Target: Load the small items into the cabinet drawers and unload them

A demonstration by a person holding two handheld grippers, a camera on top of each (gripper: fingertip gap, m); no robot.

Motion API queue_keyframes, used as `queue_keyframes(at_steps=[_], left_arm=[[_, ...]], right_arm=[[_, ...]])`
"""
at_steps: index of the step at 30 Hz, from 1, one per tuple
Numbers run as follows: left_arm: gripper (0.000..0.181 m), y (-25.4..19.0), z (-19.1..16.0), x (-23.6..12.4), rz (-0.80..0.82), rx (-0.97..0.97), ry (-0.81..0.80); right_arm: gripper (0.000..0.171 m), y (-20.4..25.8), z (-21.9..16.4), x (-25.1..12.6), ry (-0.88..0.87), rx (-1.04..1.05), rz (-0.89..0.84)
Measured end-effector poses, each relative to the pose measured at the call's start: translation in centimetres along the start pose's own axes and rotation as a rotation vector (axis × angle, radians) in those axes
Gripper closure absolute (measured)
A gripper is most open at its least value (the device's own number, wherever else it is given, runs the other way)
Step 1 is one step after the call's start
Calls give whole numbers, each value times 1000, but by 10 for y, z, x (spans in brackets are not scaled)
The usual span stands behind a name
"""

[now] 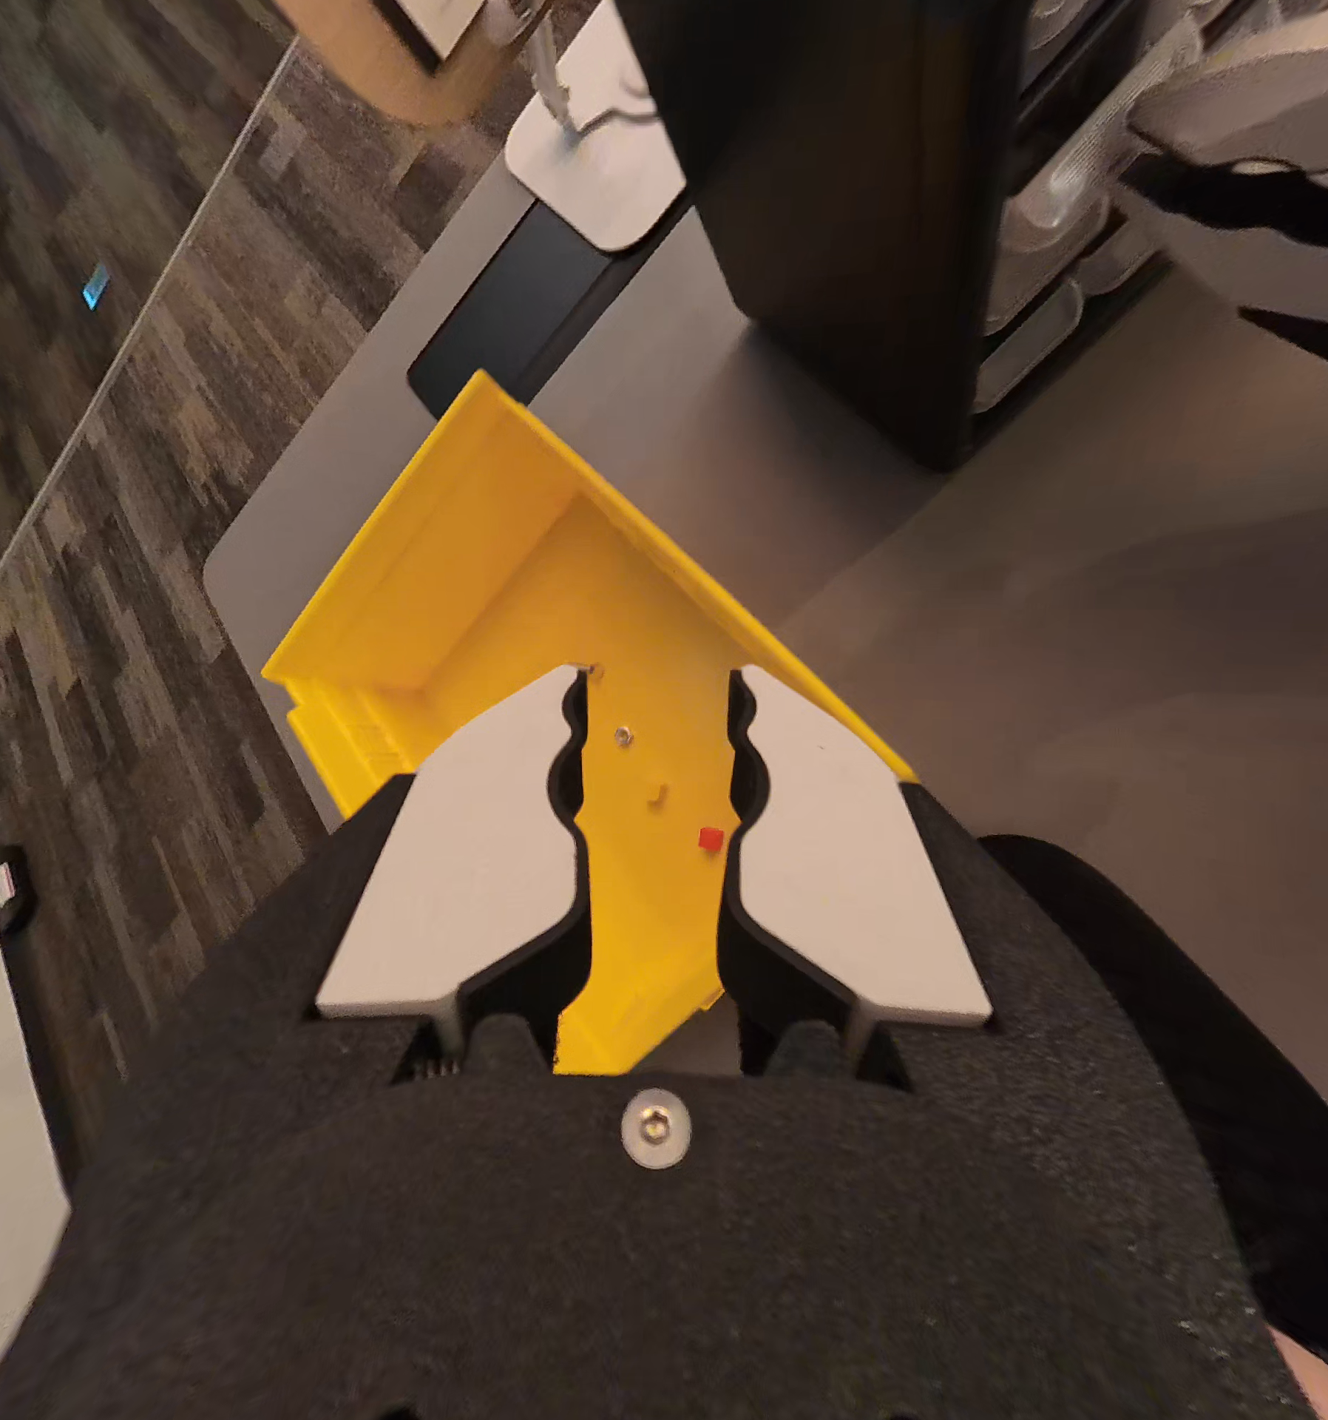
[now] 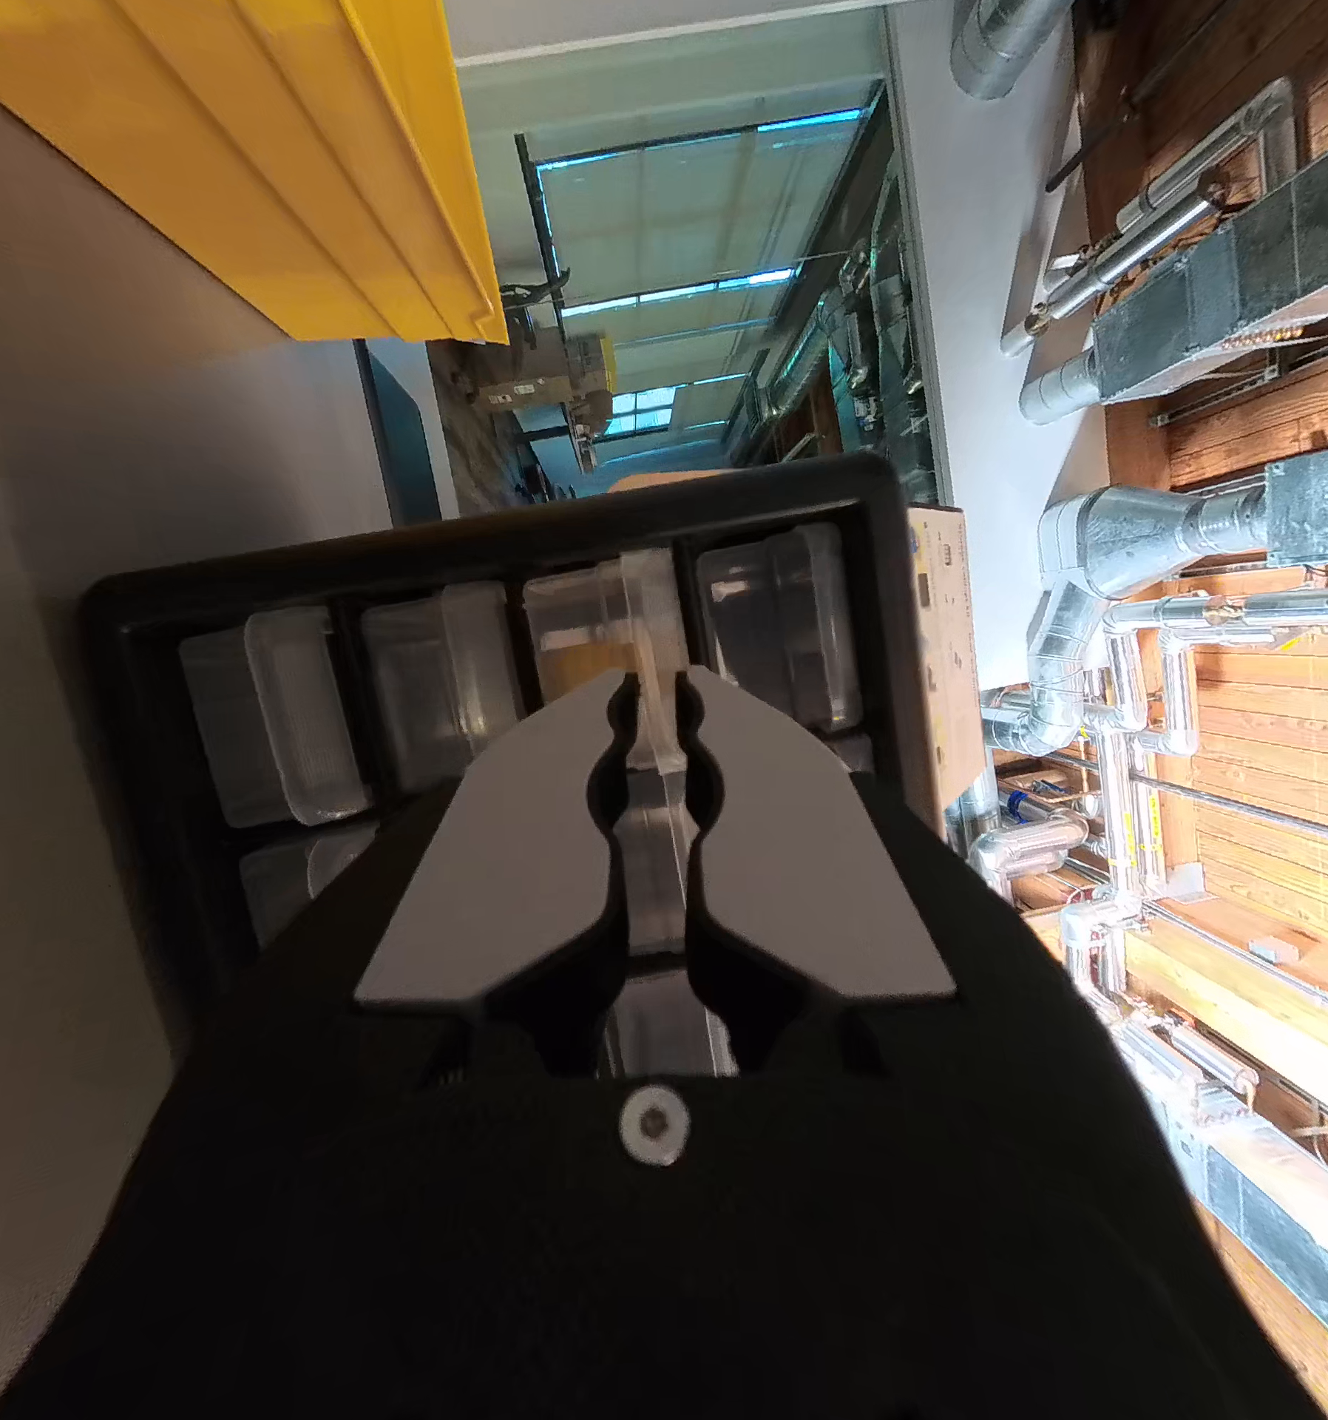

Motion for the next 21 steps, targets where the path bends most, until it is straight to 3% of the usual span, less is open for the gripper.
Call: queue_keyframes(at_steps=[5,9,12,16,21], left_arm=[[149,9,-23,5,20,-28,10],[148,24,-30,9,134,-22,53],[145,25,-35,16,65,-48,76],[141,34,-48,36,104,-18,205],[142,47,-60,65,30,-109,256]], right_arm=[[154,2,-4,11,26,7,12],[149,3,-2,10,16,7,30],[146,4,0,4,-6,29,7],[146,17,6,-16,-84,24,51],[147,36,3,-4,-18,6,94]])
Point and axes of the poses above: each gripper's, where its closed fingertips meet, x out along the fingers, z out of its top, y = z × x across the jaws, the point moved 9 cm from there along -x, back along the fingers, and after that the axes turned 1 degree about -y, right-handed, at the moved point
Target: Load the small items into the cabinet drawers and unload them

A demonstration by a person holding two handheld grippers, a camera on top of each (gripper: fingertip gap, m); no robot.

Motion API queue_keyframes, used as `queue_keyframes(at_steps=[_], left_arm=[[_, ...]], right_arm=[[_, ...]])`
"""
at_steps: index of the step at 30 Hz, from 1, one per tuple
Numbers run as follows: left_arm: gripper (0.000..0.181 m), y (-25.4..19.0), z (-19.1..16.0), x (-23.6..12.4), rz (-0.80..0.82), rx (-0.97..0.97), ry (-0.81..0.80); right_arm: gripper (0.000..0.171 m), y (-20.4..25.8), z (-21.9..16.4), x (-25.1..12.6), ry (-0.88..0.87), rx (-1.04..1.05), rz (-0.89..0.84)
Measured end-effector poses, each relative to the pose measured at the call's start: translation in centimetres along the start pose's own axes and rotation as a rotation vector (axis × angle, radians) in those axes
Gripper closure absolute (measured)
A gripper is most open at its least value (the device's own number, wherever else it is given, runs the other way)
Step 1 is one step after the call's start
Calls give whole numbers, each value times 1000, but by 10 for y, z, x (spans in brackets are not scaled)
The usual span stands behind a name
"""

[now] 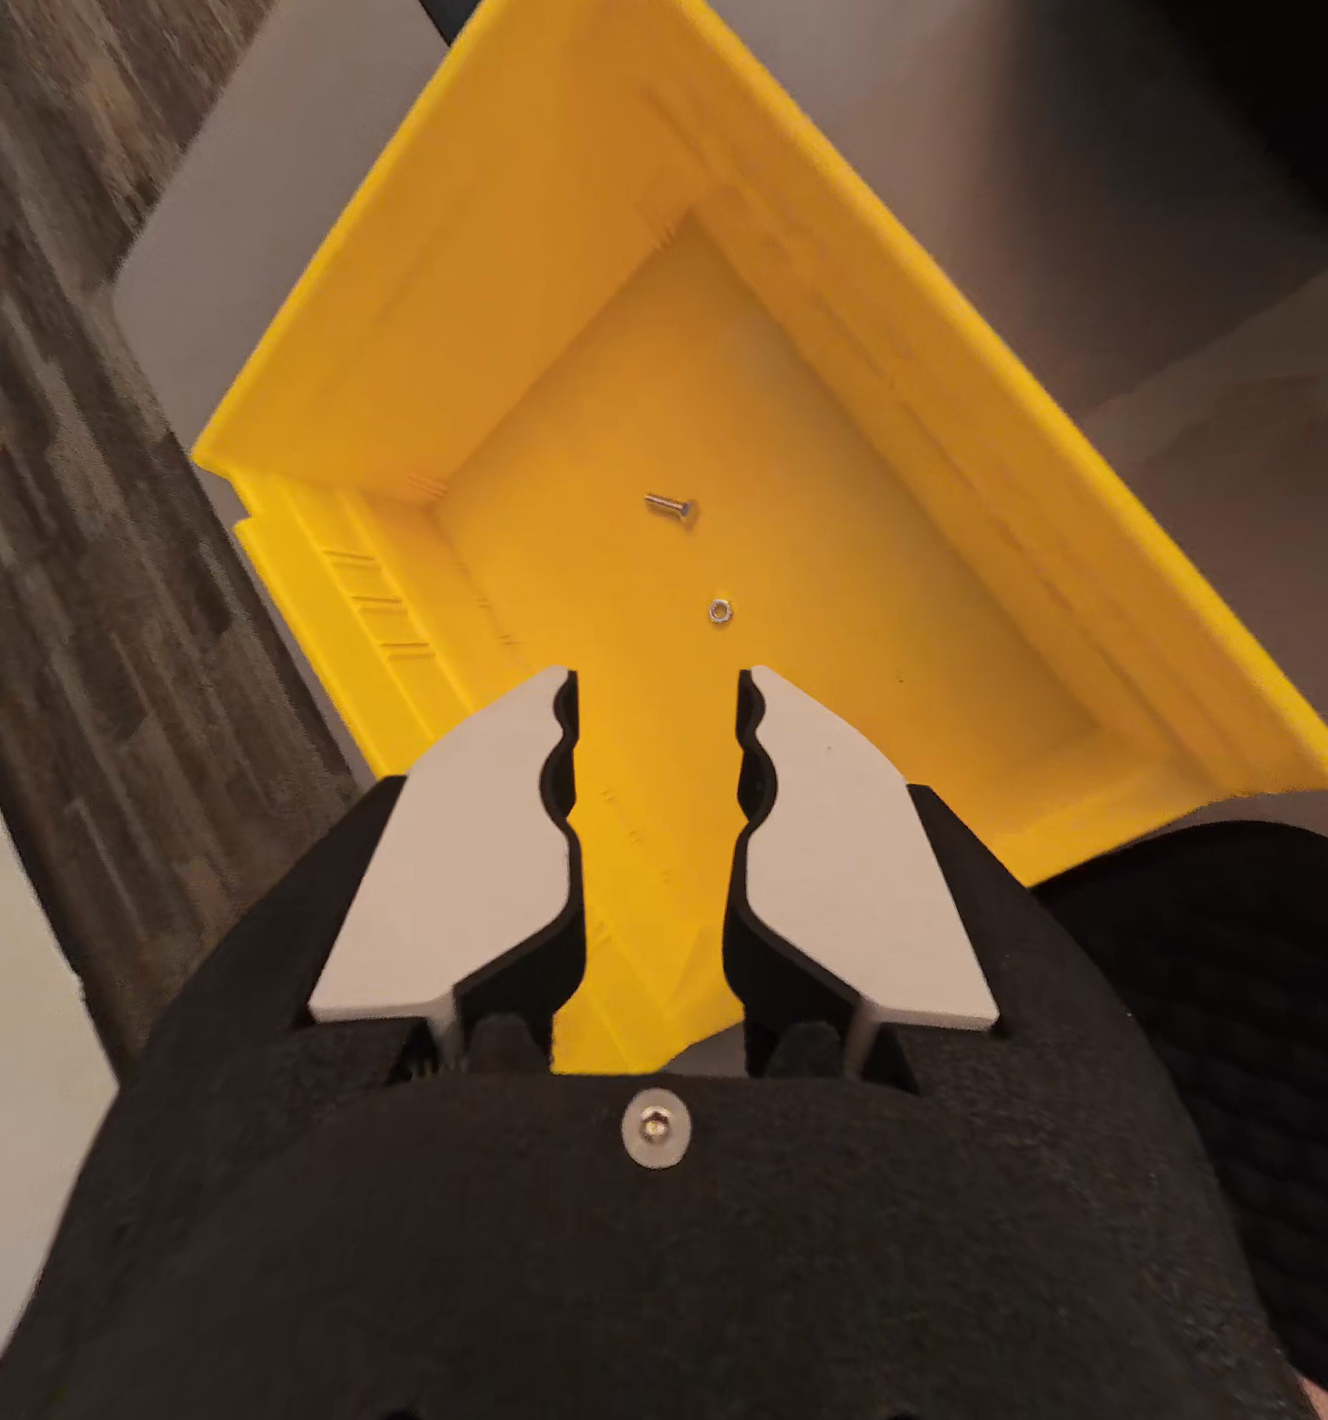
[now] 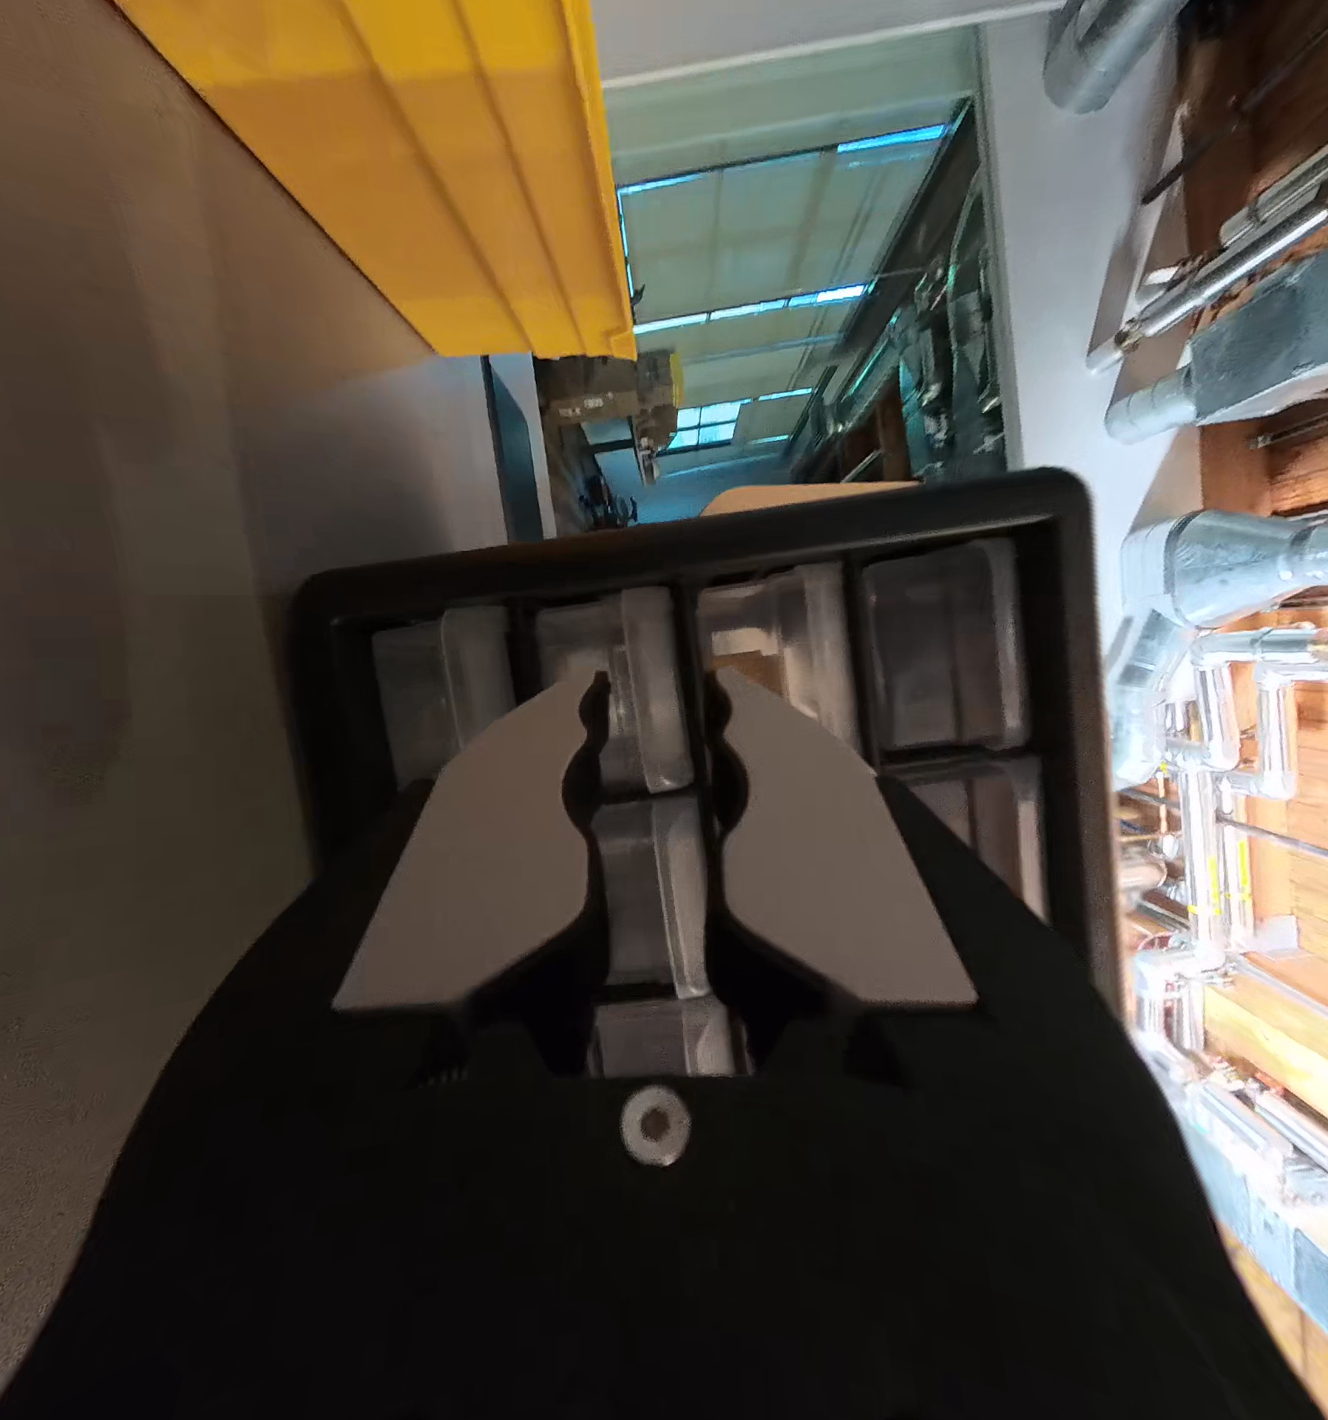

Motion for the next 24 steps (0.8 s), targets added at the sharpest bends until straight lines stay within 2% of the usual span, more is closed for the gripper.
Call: queue_keyframes(at_steps=[5,7,13,19,24], left_arm=[[142,11,-9,26,-78,-64,53],[143,14,-10,37,-126,-93,62],[144,14,-14,69,-214,-123,154],[148,13,-15,88,-309,-184,149],[150,11,-18,103,-300,-174,199]], right_arm=[[154,6,-6,10,37,-6,2],[162,5,-7,10,34,-24,-27],[163,4,-4,7,29,-22,-26],[163,3,4,-13,10,-46,-15],[163,3,12,-23,8,-41,-4]])
Point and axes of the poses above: each gripper's, where its closed fingertips meet, x out along the fingers, z out of its top, y = z × x across the jaws, the point moved 9 cm from there along -x, back along the fingers, and after that the axes turned 1 degree about -y, right-handed, at the moved point
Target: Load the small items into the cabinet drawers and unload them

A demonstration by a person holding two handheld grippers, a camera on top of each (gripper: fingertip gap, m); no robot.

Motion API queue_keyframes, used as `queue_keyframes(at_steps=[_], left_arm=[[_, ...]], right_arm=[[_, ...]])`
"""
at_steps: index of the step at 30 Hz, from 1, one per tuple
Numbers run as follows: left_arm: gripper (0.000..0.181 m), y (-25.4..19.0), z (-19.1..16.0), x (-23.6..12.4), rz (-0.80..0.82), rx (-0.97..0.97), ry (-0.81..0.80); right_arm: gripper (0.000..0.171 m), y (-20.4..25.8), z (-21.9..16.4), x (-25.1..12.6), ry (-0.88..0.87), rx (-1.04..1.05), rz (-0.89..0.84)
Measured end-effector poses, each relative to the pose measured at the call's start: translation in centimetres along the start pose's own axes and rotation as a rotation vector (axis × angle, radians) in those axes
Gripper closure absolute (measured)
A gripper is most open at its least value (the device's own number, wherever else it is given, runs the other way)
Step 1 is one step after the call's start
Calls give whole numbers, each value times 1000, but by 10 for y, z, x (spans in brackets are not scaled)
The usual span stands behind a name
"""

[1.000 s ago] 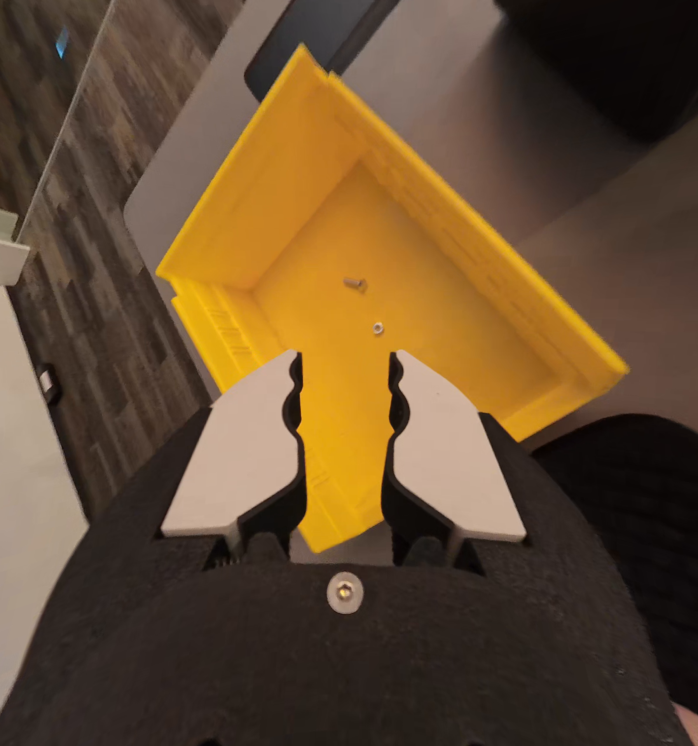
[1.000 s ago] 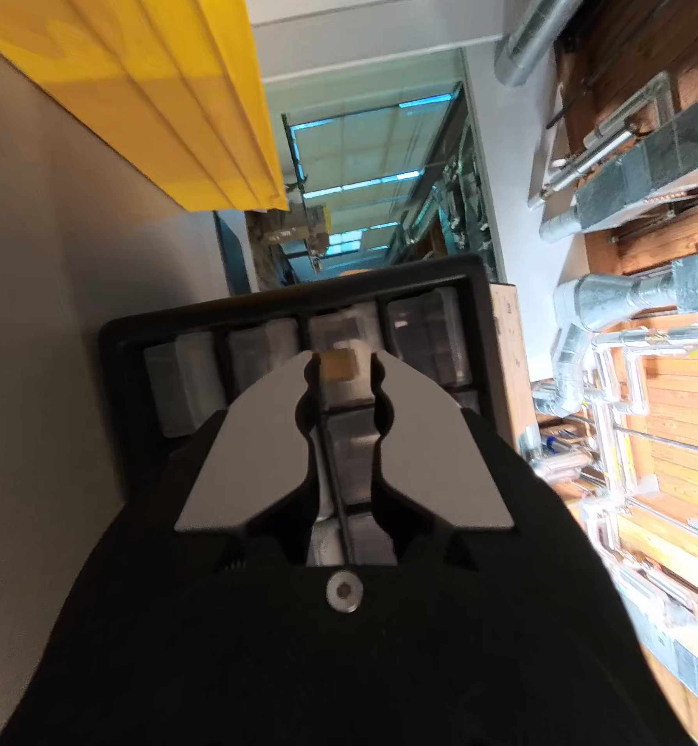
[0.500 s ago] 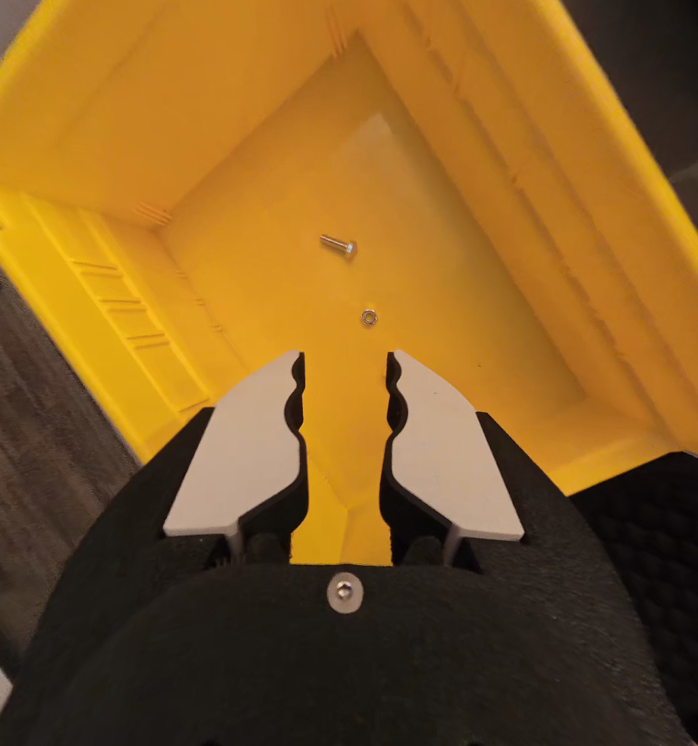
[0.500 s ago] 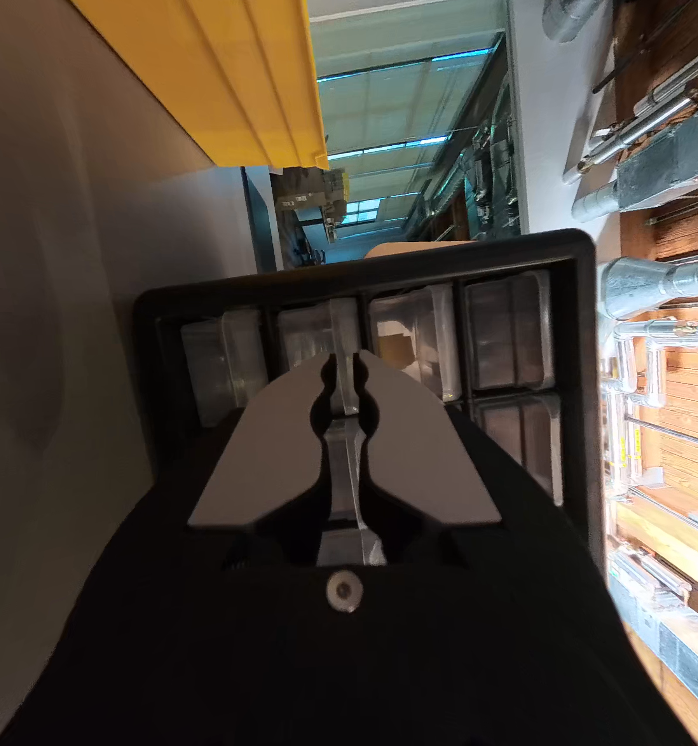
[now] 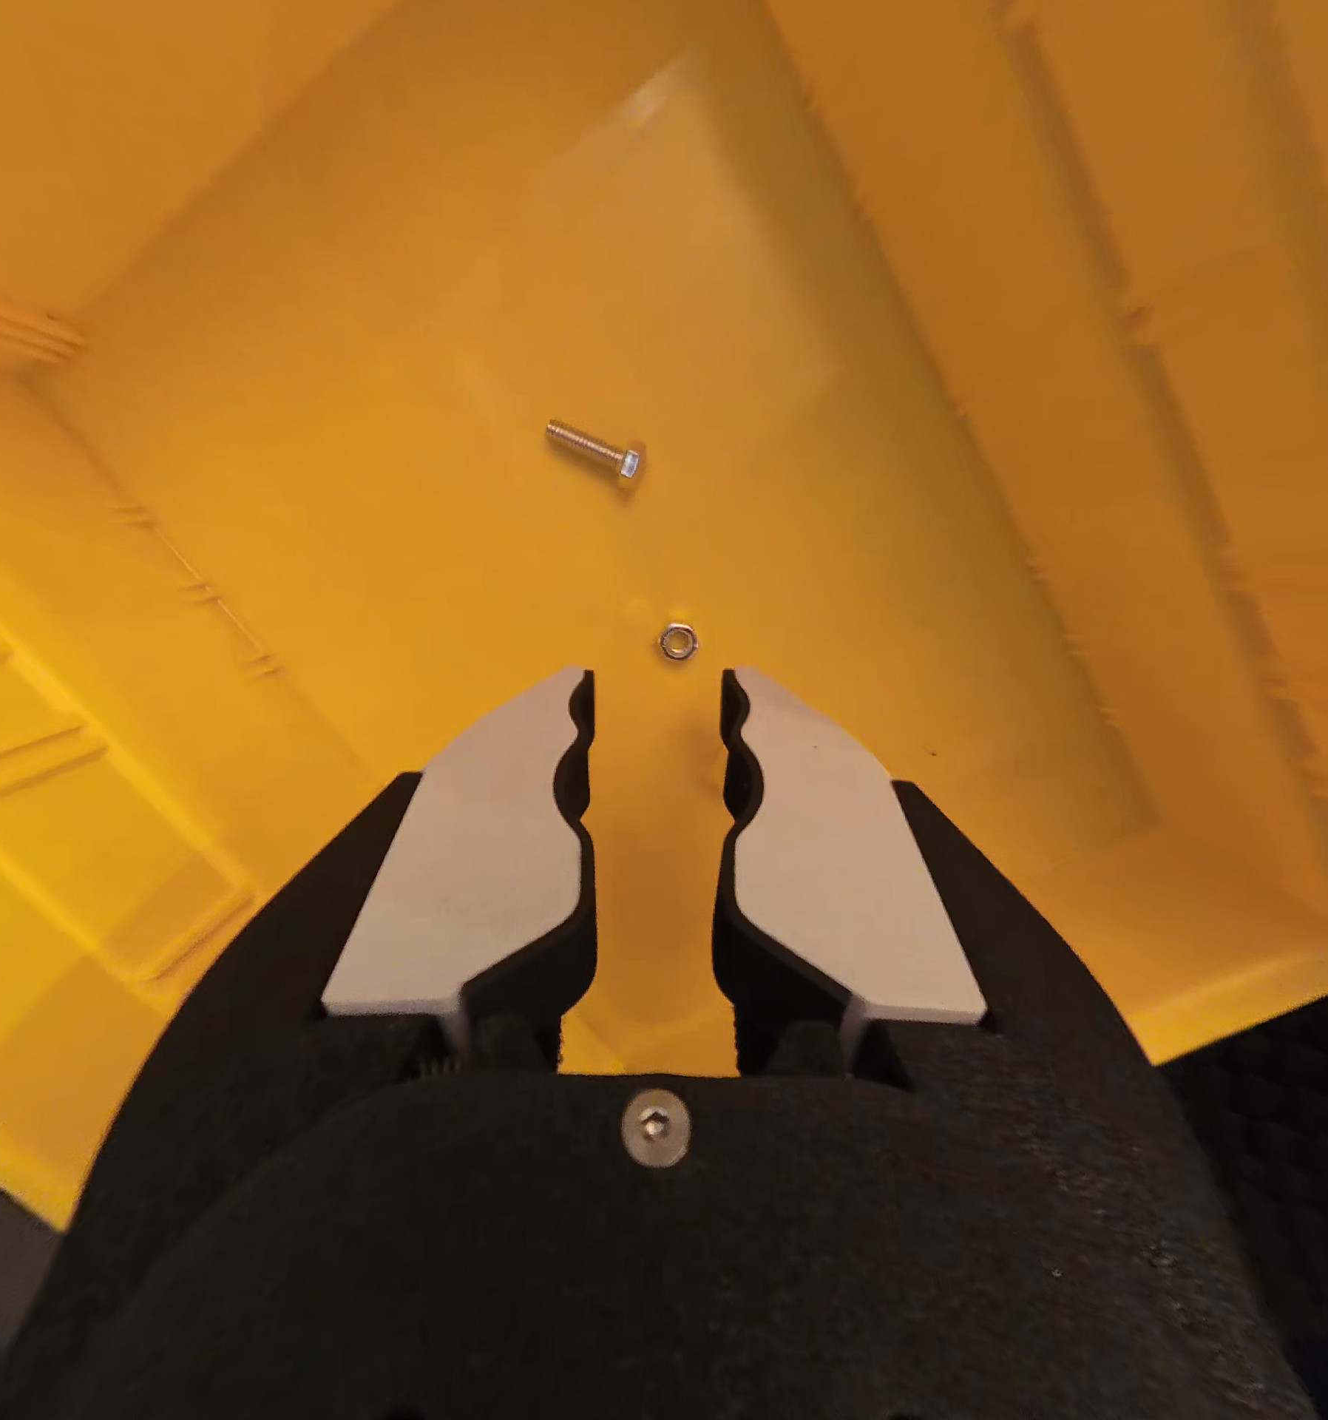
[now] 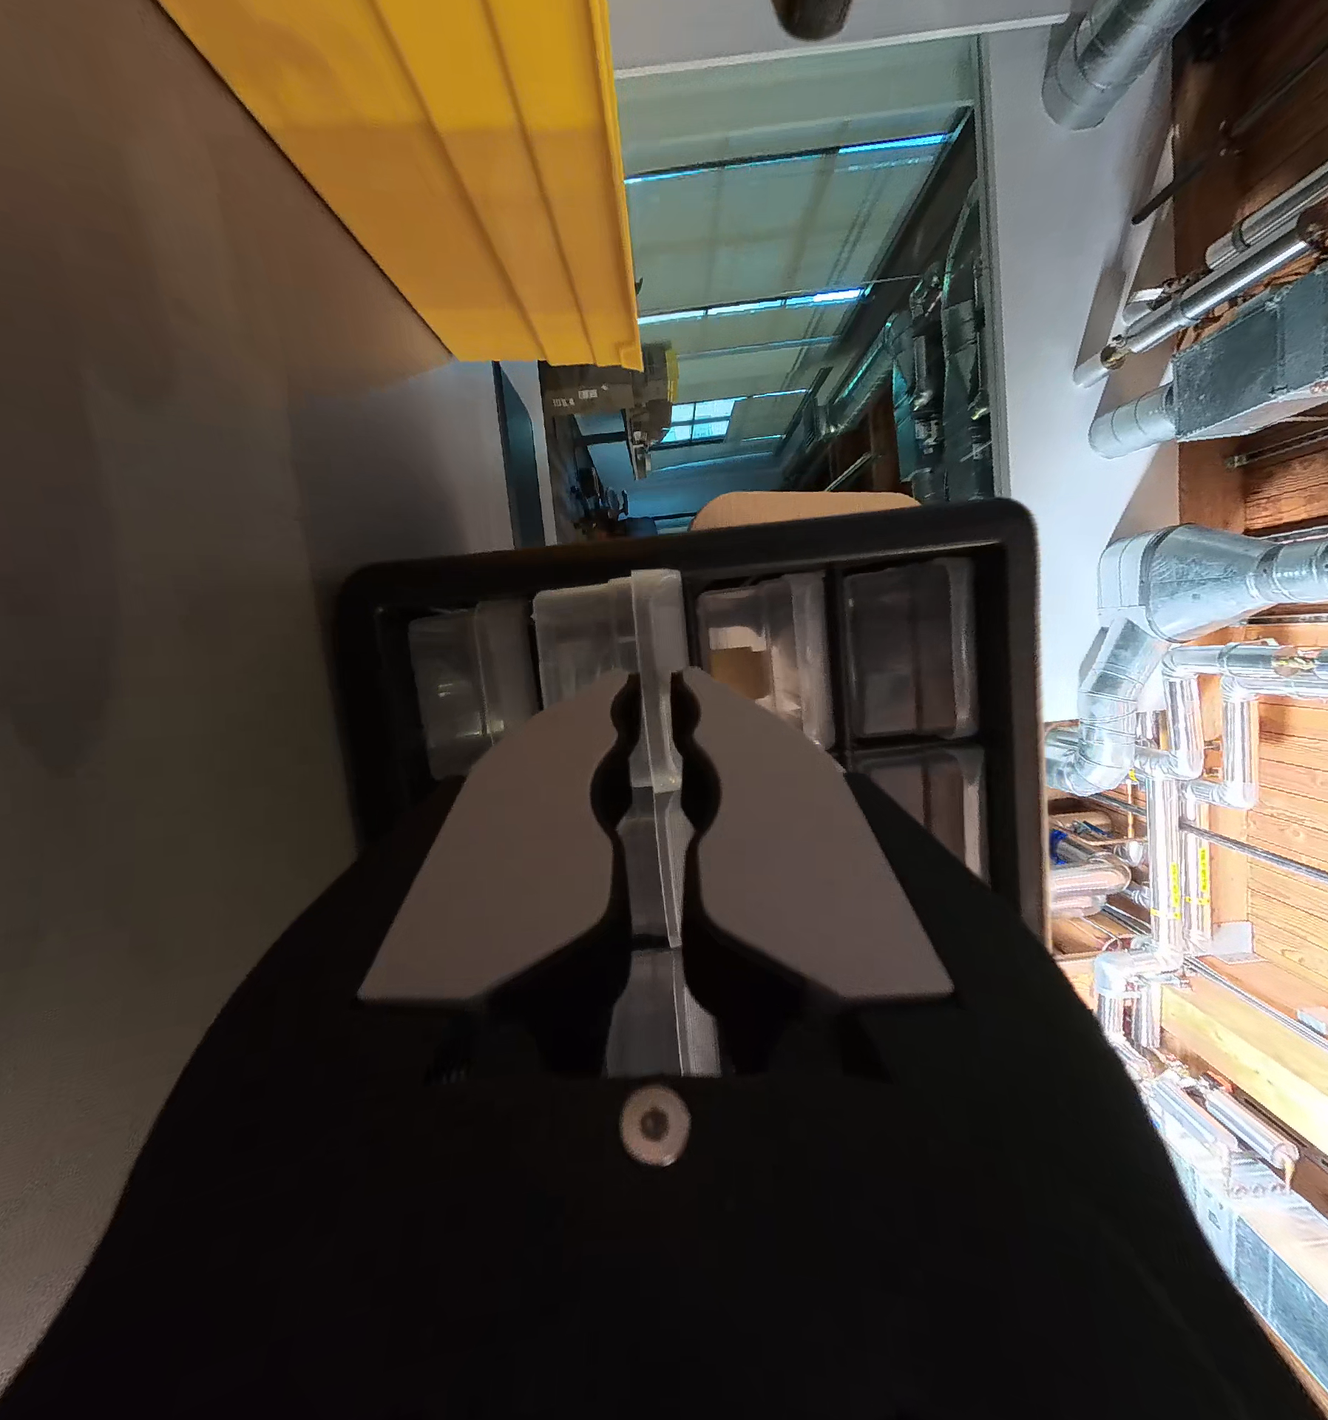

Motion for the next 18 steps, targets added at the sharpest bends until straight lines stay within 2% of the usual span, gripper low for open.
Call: queue_keyframes(at_steps=[11,14,18], left_arm=[[160,1,3,16,10,38,15],[171,-2,3,16,-19,49,19],[172,-3,2,16,-19,55,30]], right_arm=[[163,-2,6,-17,8,21,18],[163,-2,6,-20,7,29,21],[163,-2,7,-20,8,30,24]])
Point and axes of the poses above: each gripper's, where its closed fingertips meet, x out along the fingers, z out of its top, y = z × x across the jaws, the point moved 9 cm from there along -x, back along the fingers, and after that the axes turned 1 degree about -y, right-handed, at the moved point
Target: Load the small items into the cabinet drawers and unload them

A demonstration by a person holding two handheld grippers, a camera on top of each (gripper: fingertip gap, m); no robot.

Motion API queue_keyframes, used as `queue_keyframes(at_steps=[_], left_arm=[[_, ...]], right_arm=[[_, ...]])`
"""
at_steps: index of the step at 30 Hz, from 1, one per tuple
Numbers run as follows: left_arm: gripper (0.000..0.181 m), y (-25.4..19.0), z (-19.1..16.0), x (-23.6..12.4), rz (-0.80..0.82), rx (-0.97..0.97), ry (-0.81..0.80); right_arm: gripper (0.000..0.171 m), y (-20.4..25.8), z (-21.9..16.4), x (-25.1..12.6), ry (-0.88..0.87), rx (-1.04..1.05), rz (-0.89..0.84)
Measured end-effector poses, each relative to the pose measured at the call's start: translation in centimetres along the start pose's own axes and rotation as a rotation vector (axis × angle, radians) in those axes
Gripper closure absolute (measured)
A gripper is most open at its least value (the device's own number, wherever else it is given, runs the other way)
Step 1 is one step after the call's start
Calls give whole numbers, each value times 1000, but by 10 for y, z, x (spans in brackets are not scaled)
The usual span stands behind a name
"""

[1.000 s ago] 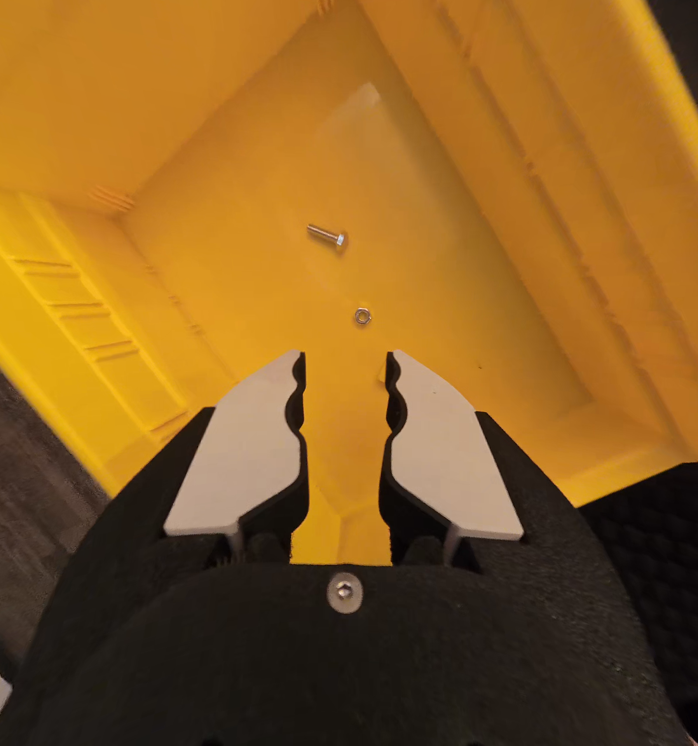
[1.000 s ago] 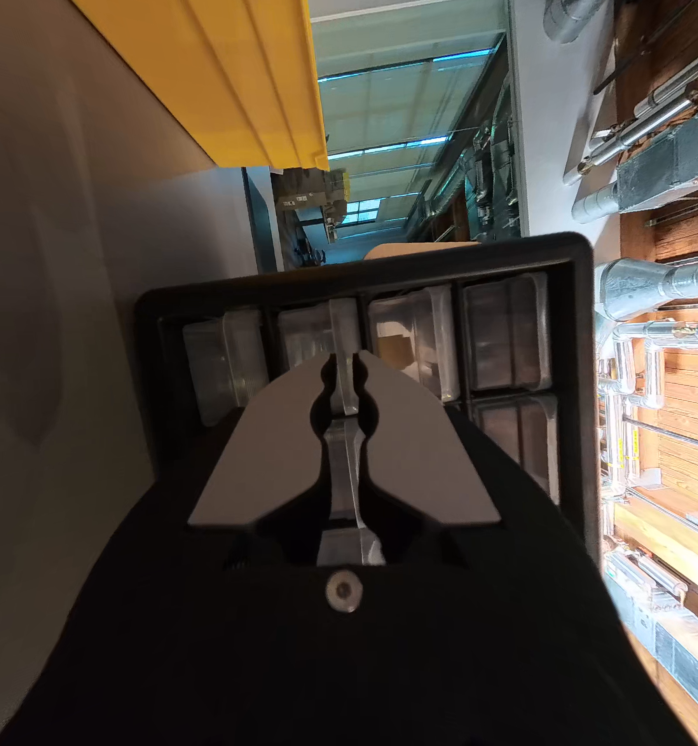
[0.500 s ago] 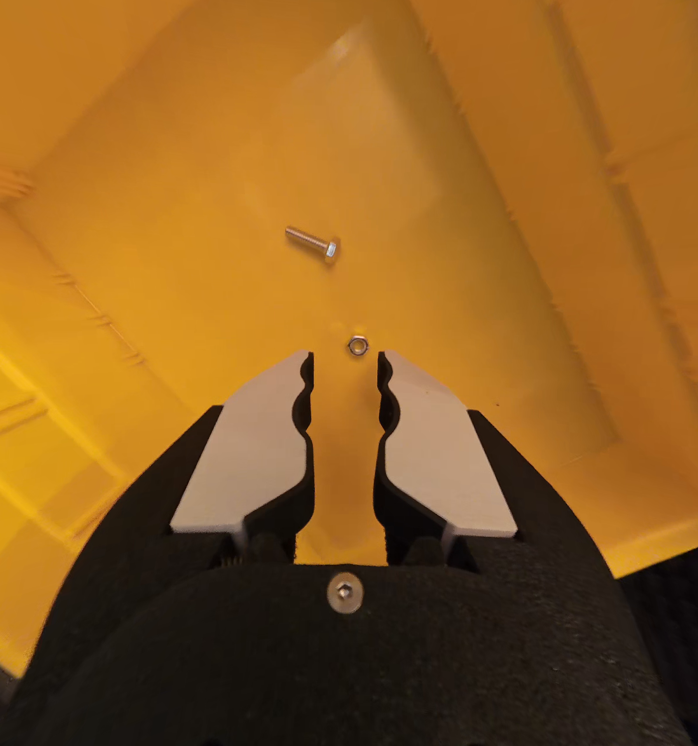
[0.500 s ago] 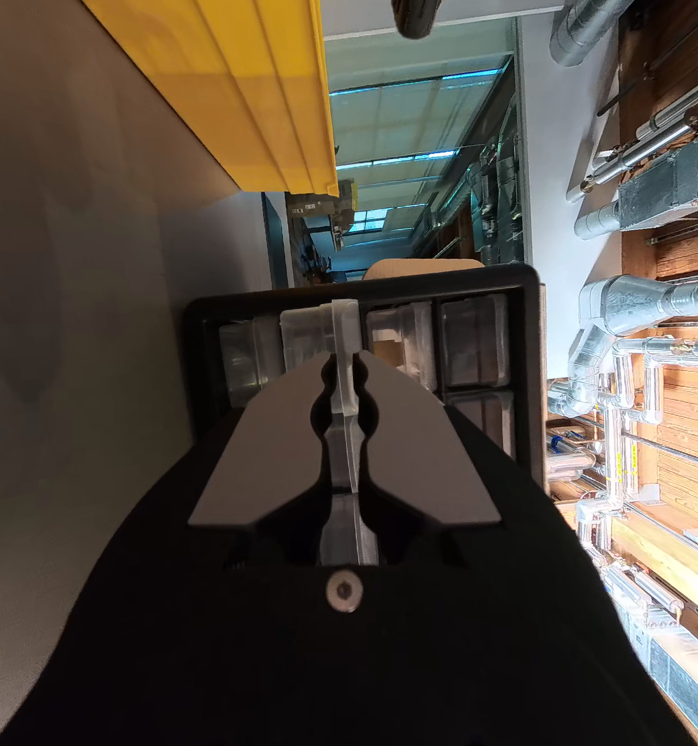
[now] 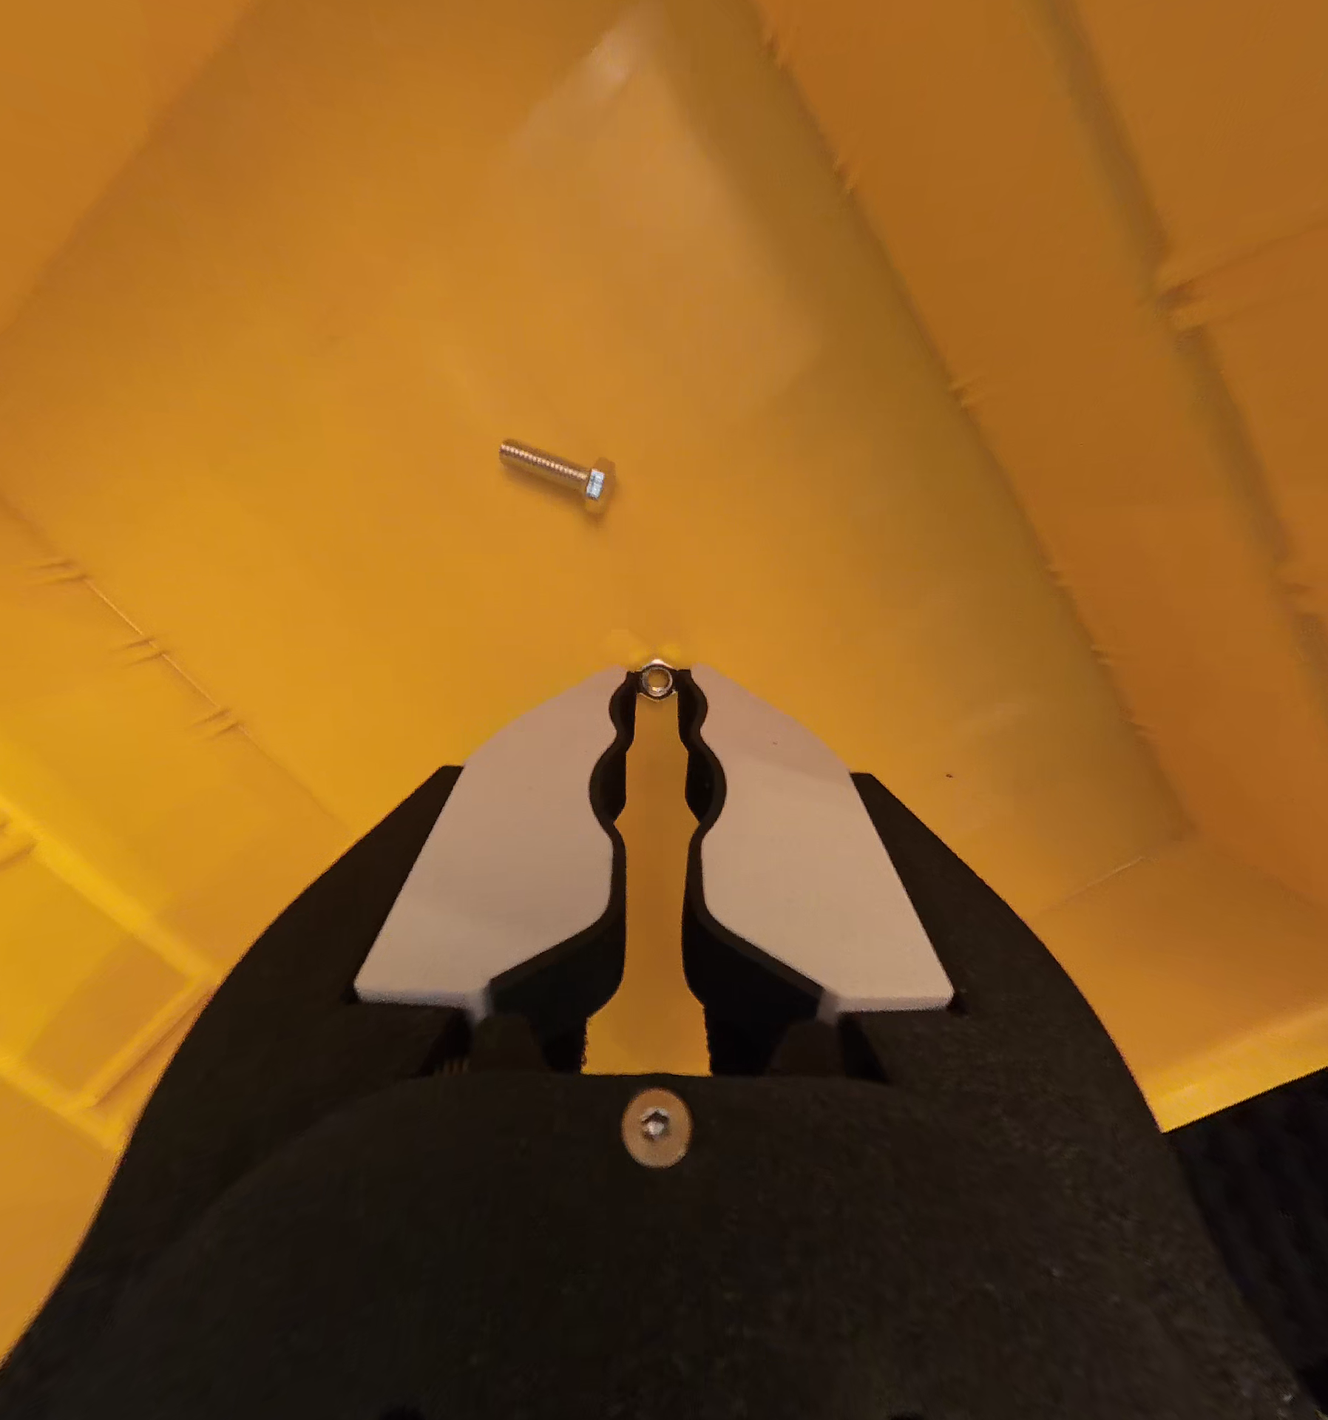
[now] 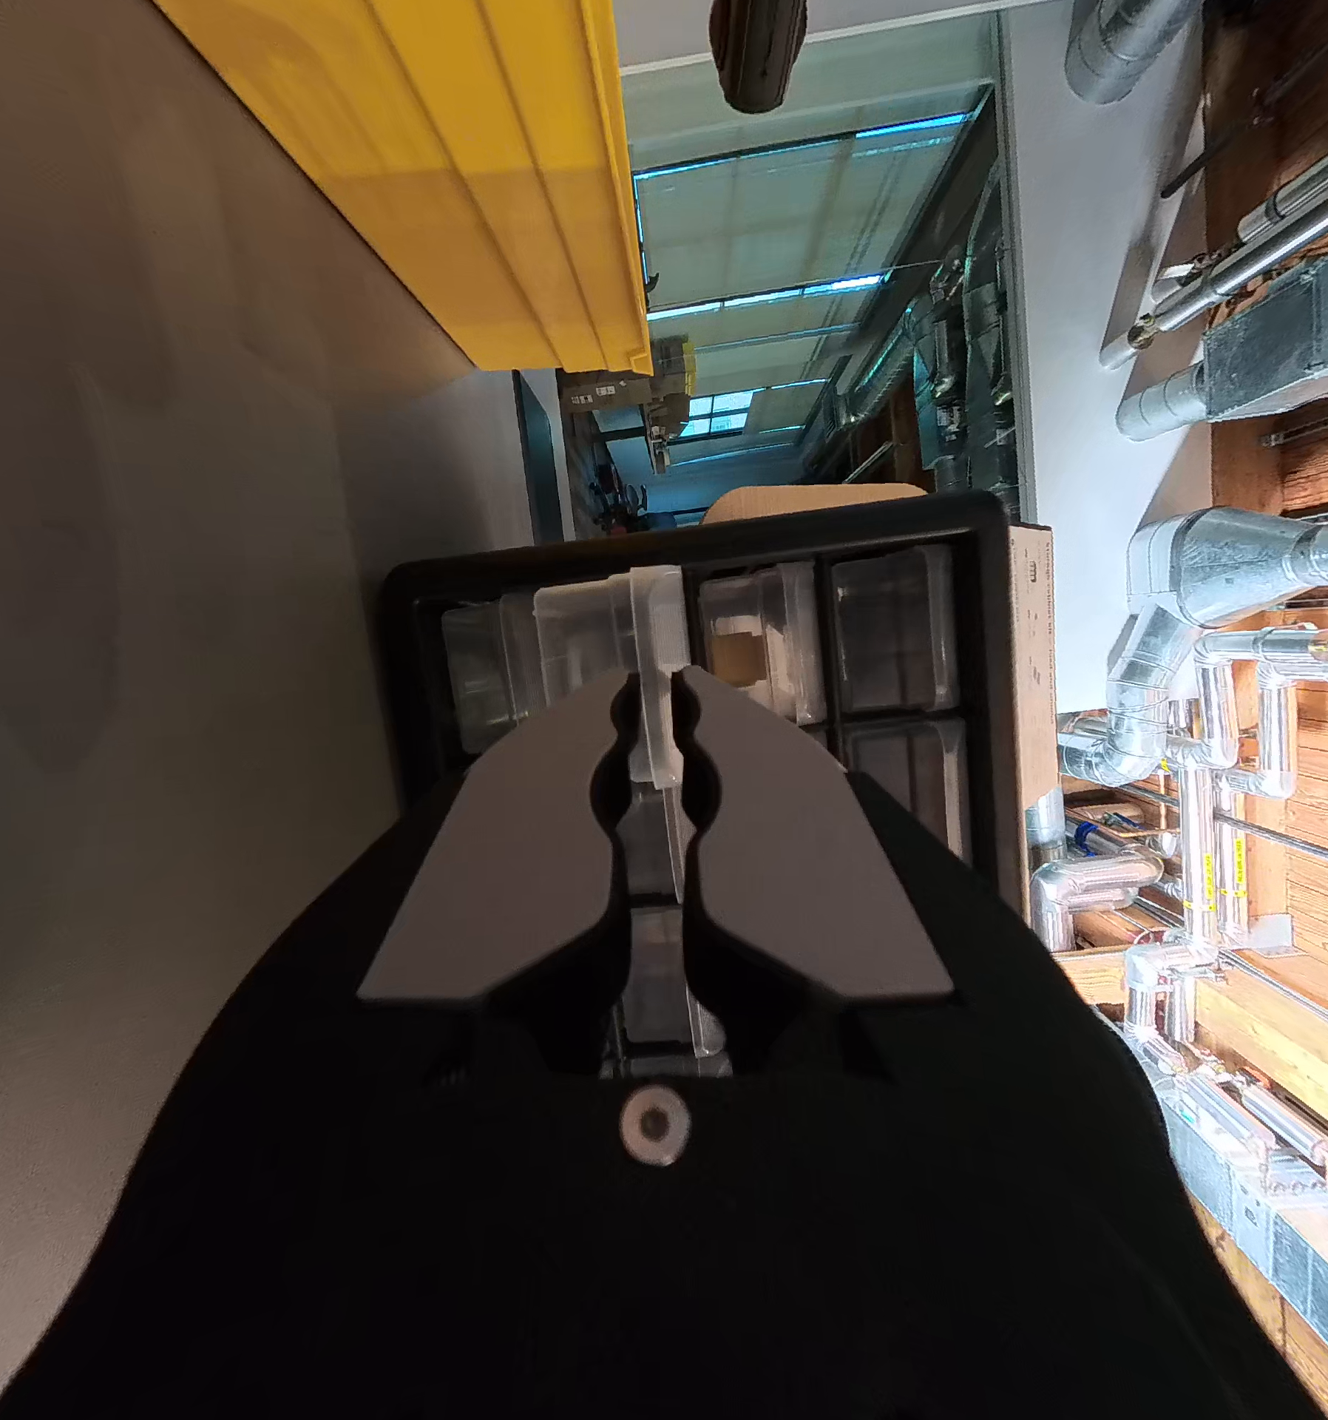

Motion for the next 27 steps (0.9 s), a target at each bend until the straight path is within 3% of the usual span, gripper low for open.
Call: queue_keyframes(at_steps=[5,9,13,16,22,27], left_arm=[[172,2,-4,-13,24,-8,-5],[172,-16,-3,-62,-8,4,-156],[171,-82,10,-115,-101,166,-399],[172,-141,28,-136,-123,347,-476],[172,-208,89,-117,42,553,-389],[171,-222,105,-84,6,572,-259]], right_arm=[[163,0,1,0,0,4,2],[162,0,0,0,-3,7,9],[163,-2,-1,1,-7,16,15],[163,-2,-3,2,-14,17,19],[162,-1,-3,2,-25,22,24],[163,-4,1,-3,-34,23,35]])
Point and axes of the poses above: each gripper's, where its closed fingertips meet, x out along the fingers, z out of its top, y = z × x across the jaws, the point moved 9 cm from there along -x, back along the fingers, and after that the axes turned 1 degree about -y, right-handed, at the moved point
